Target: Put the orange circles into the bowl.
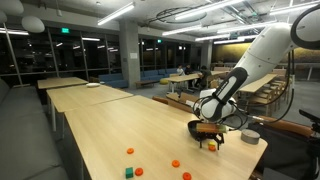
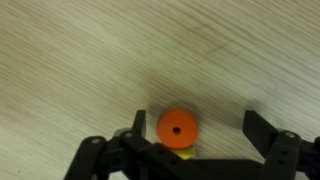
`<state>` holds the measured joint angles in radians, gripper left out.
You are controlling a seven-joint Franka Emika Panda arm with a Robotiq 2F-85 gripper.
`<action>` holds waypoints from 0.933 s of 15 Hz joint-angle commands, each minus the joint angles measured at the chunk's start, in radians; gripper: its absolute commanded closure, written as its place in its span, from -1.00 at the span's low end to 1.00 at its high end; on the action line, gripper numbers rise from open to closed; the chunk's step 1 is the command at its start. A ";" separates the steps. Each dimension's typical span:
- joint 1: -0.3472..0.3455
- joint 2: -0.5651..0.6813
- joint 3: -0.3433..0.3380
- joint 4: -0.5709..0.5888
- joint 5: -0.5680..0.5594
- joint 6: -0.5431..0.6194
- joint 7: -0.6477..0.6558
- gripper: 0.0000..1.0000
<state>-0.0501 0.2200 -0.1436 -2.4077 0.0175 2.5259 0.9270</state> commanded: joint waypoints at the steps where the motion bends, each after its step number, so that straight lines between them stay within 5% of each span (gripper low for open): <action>1: 0.026 0.001 -0.015 -0.017 -0.016 0.078 0.057 -1.00; 13: 0.025 -0.010 -0.044 -0.056 -0.021 0.138 0.087 -1.00; 14: 0.026 -0.010 -0.045 -0.055 -0.025 0.134 0.087 -0.50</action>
<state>-0.0388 0.2241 -0.1678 -2.4496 0.0173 2.6505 0.9896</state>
